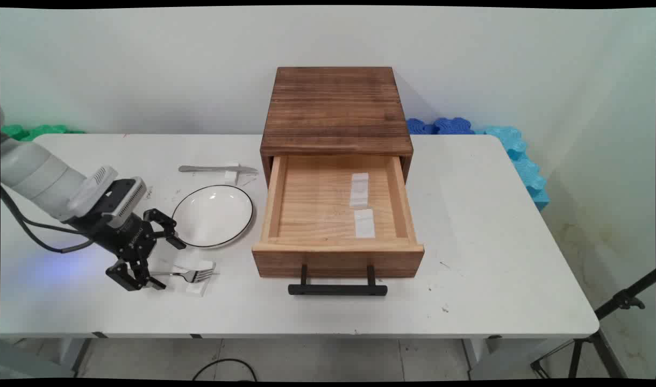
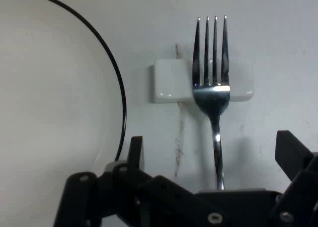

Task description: Pick up the knife from the left of the white plate

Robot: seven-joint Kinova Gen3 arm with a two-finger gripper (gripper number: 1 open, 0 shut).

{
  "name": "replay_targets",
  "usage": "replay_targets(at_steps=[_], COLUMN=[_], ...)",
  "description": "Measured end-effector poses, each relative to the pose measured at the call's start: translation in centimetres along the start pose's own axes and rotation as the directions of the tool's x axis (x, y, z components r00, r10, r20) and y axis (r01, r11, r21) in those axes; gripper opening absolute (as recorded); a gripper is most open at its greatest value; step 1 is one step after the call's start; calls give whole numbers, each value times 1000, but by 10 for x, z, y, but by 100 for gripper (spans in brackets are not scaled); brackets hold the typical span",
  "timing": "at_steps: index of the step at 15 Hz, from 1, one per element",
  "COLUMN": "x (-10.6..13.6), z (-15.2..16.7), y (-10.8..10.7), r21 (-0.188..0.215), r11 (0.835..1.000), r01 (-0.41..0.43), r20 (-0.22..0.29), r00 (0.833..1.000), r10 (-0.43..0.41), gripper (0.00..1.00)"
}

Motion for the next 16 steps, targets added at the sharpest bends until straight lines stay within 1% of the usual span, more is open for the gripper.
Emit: replay_targets(at_steps=[5,9,14,16], x=[6,15,29,34], z=[-13,-30,-54,-66], y=[-1,-1,3,5], r21=[10,24,40,46], r11=[1000,998,993,989], r01=[20,55,109,139], r20=[-12,-35,-67,-82], r00=[1000,998,992,987], r10=[-20,-55,-106,-135], gripper=[100,100,100,100])
